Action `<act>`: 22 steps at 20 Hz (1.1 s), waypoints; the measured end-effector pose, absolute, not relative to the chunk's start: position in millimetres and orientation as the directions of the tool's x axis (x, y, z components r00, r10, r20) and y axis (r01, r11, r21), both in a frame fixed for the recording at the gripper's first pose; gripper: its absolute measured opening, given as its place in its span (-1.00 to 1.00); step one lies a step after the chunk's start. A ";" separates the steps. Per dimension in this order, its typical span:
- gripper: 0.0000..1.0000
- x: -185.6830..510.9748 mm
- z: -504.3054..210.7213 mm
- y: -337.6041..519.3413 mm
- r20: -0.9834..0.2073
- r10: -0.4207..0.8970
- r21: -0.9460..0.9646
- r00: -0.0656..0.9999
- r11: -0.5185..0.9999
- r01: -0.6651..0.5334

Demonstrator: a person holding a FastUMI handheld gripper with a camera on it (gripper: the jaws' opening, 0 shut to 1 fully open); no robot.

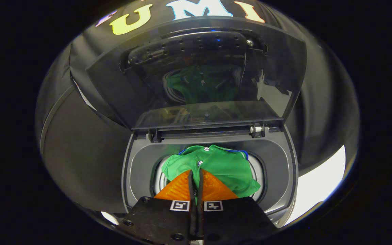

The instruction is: Put the clothes into the washing machine and then close the washing machine lid.

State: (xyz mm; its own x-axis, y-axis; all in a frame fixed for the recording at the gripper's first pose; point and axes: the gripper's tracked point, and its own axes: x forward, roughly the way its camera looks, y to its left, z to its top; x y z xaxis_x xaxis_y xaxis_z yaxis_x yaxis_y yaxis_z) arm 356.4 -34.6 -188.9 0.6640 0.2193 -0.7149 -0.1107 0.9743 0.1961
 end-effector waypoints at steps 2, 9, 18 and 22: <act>-0.97 357.5 -194.6 -34.0 -0.723 0.216 0.193 0.657 0.975 -0.108; -0.96 360.5 -202.5 -33.9 -0.730 0.202 0.187 0.653 0.978 -0.094; 0.97 359.2 -206.9 -38.7 -0.746 0.187 0.167 0.639 0.982 -0.093; 0.97 357.4 -171.7 -25.0 -0.699 0.251 0.254 0.669 0.962 -0.096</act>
